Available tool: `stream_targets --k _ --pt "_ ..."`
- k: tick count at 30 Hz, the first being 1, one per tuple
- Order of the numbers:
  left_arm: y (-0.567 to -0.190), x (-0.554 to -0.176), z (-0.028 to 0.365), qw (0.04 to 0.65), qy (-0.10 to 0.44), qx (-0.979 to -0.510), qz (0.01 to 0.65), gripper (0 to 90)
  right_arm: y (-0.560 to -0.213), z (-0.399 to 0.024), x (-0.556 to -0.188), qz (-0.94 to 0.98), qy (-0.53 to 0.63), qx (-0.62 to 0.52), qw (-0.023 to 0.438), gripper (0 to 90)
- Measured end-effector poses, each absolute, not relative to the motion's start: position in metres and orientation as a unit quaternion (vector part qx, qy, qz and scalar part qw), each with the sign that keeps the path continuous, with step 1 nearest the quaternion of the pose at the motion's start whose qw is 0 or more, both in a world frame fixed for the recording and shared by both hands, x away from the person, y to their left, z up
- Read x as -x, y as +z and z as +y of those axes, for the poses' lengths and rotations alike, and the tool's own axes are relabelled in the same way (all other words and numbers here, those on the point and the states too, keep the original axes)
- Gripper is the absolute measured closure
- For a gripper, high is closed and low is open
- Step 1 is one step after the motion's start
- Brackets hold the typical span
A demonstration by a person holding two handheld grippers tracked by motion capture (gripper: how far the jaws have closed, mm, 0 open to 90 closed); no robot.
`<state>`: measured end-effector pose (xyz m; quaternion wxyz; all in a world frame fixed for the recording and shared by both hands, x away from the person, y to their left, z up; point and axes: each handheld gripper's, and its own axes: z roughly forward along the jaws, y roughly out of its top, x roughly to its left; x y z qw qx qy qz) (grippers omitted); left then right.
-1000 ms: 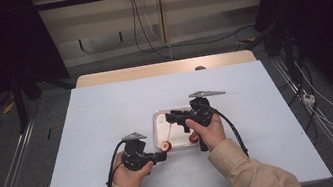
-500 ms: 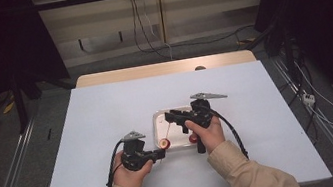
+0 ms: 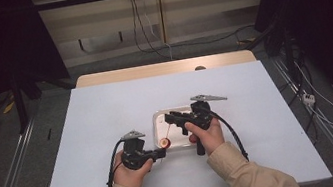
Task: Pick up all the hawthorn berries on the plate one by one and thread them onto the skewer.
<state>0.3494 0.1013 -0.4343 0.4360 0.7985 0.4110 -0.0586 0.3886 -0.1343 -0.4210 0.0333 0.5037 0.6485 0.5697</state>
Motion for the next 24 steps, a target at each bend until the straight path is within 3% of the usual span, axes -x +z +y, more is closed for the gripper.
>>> stream_targets --k 24 --pt "-0.4380 -0.3545 0.0958 0.427 -0.064 -0.801 0.414 90.0 -0.4255 -0.1288 -0.3829 0.649 0.568 -0.505 0.029 69.2"
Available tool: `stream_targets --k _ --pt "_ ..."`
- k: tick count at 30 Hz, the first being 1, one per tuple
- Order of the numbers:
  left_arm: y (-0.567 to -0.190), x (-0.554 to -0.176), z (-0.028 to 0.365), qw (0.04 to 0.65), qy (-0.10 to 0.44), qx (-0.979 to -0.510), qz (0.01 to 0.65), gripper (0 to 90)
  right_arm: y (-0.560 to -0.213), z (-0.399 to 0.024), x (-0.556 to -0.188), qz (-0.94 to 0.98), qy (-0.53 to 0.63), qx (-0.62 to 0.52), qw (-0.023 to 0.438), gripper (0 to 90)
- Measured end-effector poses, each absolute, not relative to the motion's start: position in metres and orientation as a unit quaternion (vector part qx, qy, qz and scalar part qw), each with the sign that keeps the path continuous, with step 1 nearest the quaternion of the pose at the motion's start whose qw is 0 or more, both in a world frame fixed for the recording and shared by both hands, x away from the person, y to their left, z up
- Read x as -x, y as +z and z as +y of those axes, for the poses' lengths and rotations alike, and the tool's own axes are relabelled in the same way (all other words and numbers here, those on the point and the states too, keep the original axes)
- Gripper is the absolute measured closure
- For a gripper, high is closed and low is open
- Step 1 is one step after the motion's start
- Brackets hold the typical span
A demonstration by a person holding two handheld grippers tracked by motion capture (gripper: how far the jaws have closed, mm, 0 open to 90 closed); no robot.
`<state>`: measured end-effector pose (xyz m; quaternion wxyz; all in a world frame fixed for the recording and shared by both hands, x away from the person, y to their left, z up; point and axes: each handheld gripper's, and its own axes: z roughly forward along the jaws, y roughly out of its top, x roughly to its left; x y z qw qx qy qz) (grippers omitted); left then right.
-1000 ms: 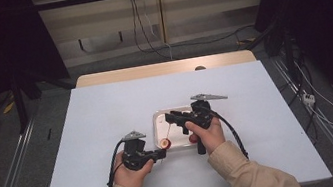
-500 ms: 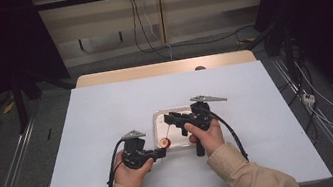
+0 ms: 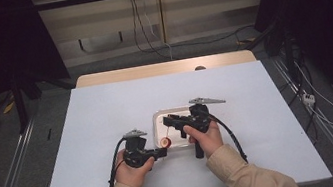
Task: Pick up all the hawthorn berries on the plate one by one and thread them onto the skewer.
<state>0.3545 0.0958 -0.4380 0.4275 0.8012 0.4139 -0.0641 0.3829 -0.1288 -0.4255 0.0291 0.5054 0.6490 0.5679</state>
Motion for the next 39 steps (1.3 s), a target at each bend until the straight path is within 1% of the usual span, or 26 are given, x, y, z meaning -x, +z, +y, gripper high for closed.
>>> stream_targets --k 8,9,12,15,16,23,26,27,28,29,30,31,32,33,34,35,36,37,39 --pt "-0.436 -0.354 0.095 0.431 -0.060 -0.799 0.415 90.0 -0.424 -0.130 -0.381 0.646 0.571 -0.506 0.028 69.3" --pt "-0.436 -0.353 0.094 0.432 -0.051 -0.799 0.415 90.0 -0.423 -0.130 -0.381 0.647 0.572 -0.504 0.028 69.4" --pt "-0.435 -0.355 0.095 0.433 -0.054 -0.799 0.415 90.0 -0.422 -0.130 -0.381 0.644 0.575 -0.504 0.022 69.7" --pt "-0.435 -0.355 0.096 0.435 -0.057 -0.796 0.417 90.0 -0.420 -0.130 -0.380 0.647 0.573 -0.502 0.024 69.6" --pt "-0.434 -0.355 0.096 0.438 -0.047 -0.793 0.421 90.0 -0.420 -0.131 -0.379 0.647 0.572 -0.503 0.025 68.8" --pt "-0.431 -0.354 0.093 0.438 -0.051 -0.797 0.413 90.0 -0.421 -0.130 -0.378 0.644 0.573 -0.506 0.025 68.5" --pt "-0.433 -0.354 0.093 0.433 -0.051 -0.799 0.415 90.0 -0.422 -0.128 -0.377 0.650 0.567 -0.505 0.032 68.0" --pt "-0.433 -0.354 0.096 0.459 -0.053 -0.784 0.415 90.0 -0.423 -0.128 -0.376 0.655 0.562 -0.504 0.034 67.7" --pt "-0.426 -0.357 0.096 0.448 -0.054 -0.787 0.421 90.0 -0.425 -0.127 -0.377 0.670 0.548 -0.501 0.002 84.3" --pt "-0.425 -0.358 0.094 0.437 -0.036 -0.797 0.416 90.0 -0.434 -0.119 -0.372 0.652 0.575 -0.492 -0.039 87.5" --pt "-0.429 -0.358 0.093 0.435 -0.048 -0.794 0.422 90.0 -0.432 -0.113 -0.368 0.660 0.575 -0.483 -0.007 87.7" --pt "-0.429 -0.359 0.093 0.436 -0.052 -0.791 0.426 90.0 -0.430 -0.110 -0.368 0.675 0.558 -0.483 0.001 87.9" --pt "-0.427 -0.359 0.095 0.435 -0.044 -0.793 0.425 90.0 -0.430 -0.109 -0.370 0.672 0.557 -0.488 -0.004 87.3" --pt "-0.426 -0.360 0.096 0.429 -0.051 -0.795 0.425 90.0 -0.429 -0.111 -0.371 0.670 0.558 -0.490 -0.002 84.6" --pt "-0.427 -0.360 0.099 0.427 -0.055 -0.792 0.432 90.0 -0.428 -0.113 -0.373 0.671 0.554 -0.492 0.006 78.1" --pt "-0.430 -0.361 0.101 0.418 -0.052 -0.793 0.441 90.0 -0.427 -0.116 -0.375 0.659 0.558 -0.504 0.012 58.2" --pt "-0.434 -0.362 0.102 0.413 -0.063 -0.792 0.444 90.0 -0.423 -0.119 -0.377 0.647 0.563 -0.513 0.022 52.2" --pt "-0.435 -0.362 0.102 0.412 -0.058 -0.793 0.445 90.0 -0.419 -0.121 -0.379 0.650 0.563 -0.510 0.018 52.9" --pt "-0.433 -0.361 0.099 0.413 -0.055 -0.799 0.434 90.0 -0.410 -0.123 -0.380 0.647 0.569 -0.507 0.030 47.8"
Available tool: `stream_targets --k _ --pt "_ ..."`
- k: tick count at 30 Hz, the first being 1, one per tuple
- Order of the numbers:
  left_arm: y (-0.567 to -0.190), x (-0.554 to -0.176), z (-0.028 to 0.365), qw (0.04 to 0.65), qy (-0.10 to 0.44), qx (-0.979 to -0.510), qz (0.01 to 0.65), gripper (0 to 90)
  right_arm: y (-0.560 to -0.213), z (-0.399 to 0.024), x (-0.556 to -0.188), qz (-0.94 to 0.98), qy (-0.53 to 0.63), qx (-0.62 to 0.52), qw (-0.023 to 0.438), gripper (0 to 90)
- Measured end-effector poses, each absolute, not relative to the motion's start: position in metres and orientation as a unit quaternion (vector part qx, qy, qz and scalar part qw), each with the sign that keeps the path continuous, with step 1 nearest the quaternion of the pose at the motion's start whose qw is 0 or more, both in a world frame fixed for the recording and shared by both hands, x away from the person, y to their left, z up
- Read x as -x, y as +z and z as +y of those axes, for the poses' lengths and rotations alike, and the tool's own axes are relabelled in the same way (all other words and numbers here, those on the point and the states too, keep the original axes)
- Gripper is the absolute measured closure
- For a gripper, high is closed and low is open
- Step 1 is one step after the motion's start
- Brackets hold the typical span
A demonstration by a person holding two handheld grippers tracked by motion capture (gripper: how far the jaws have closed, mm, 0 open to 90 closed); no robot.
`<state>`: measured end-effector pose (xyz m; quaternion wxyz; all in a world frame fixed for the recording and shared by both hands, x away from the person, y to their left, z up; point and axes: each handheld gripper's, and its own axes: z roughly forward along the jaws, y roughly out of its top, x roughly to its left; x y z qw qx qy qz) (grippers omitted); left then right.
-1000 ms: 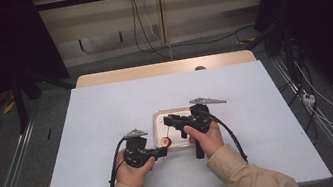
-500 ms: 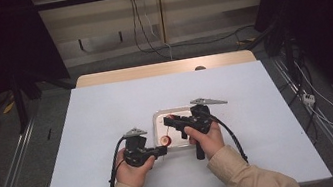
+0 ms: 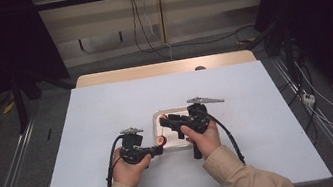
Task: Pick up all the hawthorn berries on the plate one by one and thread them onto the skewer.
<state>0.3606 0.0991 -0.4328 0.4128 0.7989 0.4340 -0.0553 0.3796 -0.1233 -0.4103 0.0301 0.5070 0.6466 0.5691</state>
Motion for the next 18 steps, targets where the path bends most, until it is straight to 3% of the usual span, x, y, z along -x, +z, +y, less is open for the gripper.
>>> stream_targets --k 3,10,18 --pt "-0.427 -0.355 0.094 0.423 -0.053 -0.801 0.421 90.0 -0.408 -0.123 -0.385 0.648 0.556 -0.519 0.039 48.8" --pt "-0.428 -0.350 0.091 0.420 -0.059 -0.808 0.409 90.0 -0.416 -0.125 -0.393 0.639 0.555 -0.532 0.023 71.7" --pt "-0.424 -0.349 0.091 0.421 -0.041 -0.809 0.407 90.0 -0.417 -0.125 -0.392 0.635 0.553 -0.538 0.029 72.5"
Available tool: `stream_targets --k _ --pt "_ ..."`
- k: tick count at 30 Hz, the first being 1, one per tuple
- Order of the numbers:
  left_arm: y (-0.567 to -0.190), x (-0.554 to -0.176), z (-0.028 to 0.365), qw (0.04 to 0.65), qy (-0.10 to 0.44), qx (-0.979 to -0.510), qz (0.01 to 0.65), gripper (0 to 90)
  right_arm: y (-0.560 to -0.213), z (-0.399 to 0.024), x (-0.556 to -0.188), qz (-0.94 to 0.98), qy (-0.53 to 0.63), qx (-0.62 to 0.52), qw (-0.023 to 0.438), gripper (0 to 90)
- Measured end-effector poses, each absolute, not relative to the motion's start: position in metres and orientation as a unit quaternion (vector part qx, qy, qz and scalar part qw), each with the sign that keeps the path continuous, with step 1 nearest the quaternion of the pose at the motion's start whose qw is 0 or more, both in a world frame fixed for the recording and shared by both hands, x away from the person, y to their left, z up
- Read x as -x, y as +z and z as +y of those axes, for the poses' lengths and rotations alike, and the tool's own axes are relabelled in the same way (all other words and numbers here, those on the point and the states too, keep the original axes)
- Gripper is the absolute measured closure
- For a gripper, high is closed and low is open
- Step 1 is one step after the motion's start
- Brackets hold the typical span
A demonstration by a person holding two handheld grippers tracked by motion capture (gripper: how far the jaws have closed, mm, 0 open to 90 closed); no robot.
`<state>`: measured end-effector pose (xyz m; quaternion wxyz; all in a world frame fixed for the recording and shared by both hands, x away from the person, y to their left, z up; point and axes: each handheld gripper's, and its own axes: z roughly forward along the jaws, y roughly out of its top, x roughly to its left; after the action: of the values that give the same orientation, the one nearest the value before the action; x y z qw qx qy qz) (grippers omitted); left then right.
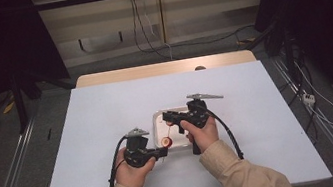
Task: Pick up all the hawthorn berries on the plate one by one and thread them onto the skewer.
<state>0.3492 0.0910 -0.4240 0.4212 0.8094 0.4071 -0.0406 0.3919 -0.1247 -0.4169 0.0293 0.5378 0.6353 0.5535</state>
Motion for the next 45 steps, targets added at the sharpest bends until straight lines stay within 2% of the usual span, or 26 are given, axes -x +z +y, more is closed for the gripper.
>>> stream_targets --k 7,8,9,10,11,14,15,17,19,21,23,30,33,39,41,45 --pt "-0.427 -0.352 0.091 0.426 -0.051 -0.808 0.404 90.0 -0.417 -0.124 -0.388 0.629 0.563 -0.535 0.031 72.7" --pt "-0.421 -0.355 0.093 0.446 -0.048 -0.792 0.413 90.0 -0.418 -0.123 -0.388 0.635 0.557 -0.535 0.022 72.9" --pt "-0.418 -0.357 0.093 0.424 -0.042 -0.806 0.412 90.0 -0.425 -0.116 -0.385 0.642 0.553 -0.530 -0.026 72.6" --pt "-0.423 -0.358 0.093 0.426 -0.060 -0.802 0.415 90.0 -0.426 -0.111 -0.380 0.647 0.554 -0.523 0.011 72.7" --pt "-0.427 -0.360 0.094 0.422 -0.069 -0.799 0.423 90.0 -0.425 -0.109 -0.380 0.657 0.542 -0.524 0.020 72.7" --pt "-0.425 -0.360 0.096 0.426 -0.059 -0.796 0.425 90.0 -0.428 -0.108 -0.386 0.664 0.531 -0.526 0.005 72.3" --pt "-0.425 -0.360 0.097 0.425 -0.060 -0.798 0.423 90.0 -0.429 -0.110 -0.388 0.655 0.541 -0.528 -0.004 70.1" --pt "-0.430 -0.360 0.096 0.411 -0.058 -0.803 0.428 90.0 -0.427 -0.111 -0.390 0.653 0.544 -0.527 0.030 49.2" --pt "-0.435 -0.361 0.098 0.405 -0.062 -0.802 0.434 90.0 -0.423 -0.114 -0.392 0.644 0.554 -0.527 0.010 48.5" --pt "-0.432 -0.361 0.101 0.409 -0.058 -0.799 0.437 90.0 -0.419 -0.118 -0.392 0.645 0.554 -0.526 0.033 45.8" --pt "-0.428 -0.359 0.105 0.412 -0.040 -0.799 0.436 90.0 -0.418 -0.123 -0.392 0.643 0.552 -0.530 0.026 37.7" --pt "-0.429 -0.358 0.116 0.408 -0.037 -0.800 0.439 90.0 -0.416 -0.151 -0.390 0.685 0.506 -0.519 0.069 29.8" --pt "-0.430 -0.359 0.121 0.410 -0.035 -0.797 0.442 90.0 -0.417 -0.164 -0.385 0.710 0.476 -0.511 0.093 37.9" --pt "-0.430 -0.357 0.118 0.411 -0.034 -0.799 0.437 90.0 -0.430 -0.177 -0.372 0.760 0.420 -0.487 0.089 69.3" --pt "-0.431 -0.357 0.116 0.412 -0.034 -0.801 0.433 90.0 -0.437 -0.179 -0.369 0.770 0.410 -0.481 0.087 74.0" --pt "-0.431 -0.356 0.115 0.411 -0.036 -0.801 0.434 90.0 -0.444 -0.180 -0.363 0.783 0.394 -0.475 0.082 76.4"
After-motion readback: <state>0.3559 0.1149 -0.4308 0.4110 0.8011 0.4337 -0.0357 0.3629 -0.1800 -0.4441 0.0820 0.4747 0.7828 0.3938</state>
